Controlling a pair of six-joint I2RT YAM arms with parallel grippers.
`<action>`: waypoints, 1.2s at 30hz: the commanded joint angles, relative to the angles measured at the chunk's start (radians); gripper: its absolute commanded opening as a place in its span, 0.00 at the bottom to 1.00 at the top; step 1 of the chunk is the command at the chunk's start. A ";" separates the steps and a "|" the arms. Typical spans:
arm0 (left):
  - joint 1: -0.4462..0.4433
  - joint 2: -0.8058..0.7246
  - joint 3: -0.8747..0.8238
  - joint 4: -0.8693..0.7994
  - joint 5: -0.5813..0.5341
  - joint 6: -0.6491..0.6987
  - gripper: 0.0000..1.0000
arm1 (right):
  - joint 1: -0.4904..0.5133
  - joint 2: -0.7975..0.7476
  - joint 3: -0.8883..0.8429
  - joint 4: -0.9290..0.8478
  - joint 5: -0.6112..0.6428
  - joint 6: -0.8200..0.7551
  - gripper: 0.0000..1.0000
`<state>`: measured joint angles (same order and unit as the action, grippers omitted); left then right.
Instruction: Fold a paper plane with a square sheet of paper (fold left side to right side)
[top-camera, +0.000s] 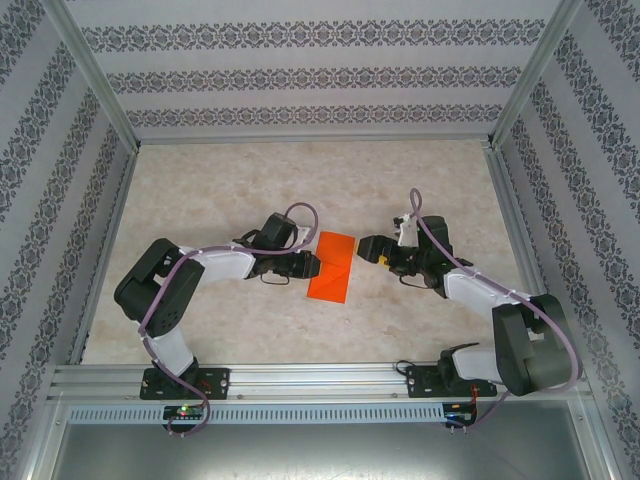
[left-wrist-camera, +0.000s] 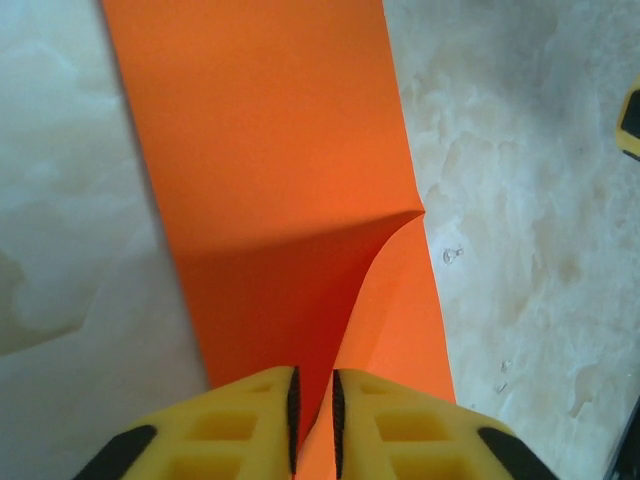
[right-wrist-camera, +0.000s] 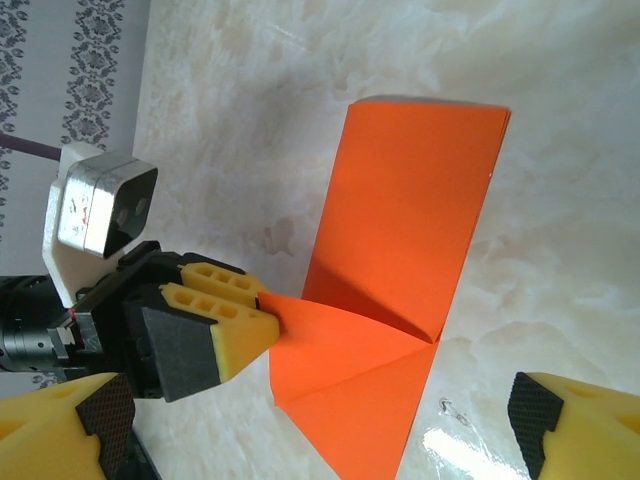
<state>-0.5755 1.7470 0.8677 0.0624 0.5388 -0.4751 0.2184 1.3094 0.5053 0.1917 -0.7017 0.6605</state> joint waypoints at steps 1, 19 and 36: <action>0.005 -0.020 0.001 0.032 -0.033 0.016 0.12 | 0.015 0.014 -0.001 0.017 -0.029 0.011 0.98; 0.004 -0.099 -0.042 -0.002 -0.098 0.027 0.11 | 0.193 0.315 0.145 0.118 -0.054 0.077 0.66; 0.122 -0.308 -0.143 0.133 0.003 -0.123 0.67 | 0.166 0.294 0.189 0.160 -0.099 0.055 0.00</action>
<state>-0.4934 1.5200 0.7422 0.1112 0.4915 -0.5381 0.4210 1.6791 0.6731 0.3370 -0.7662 0.7536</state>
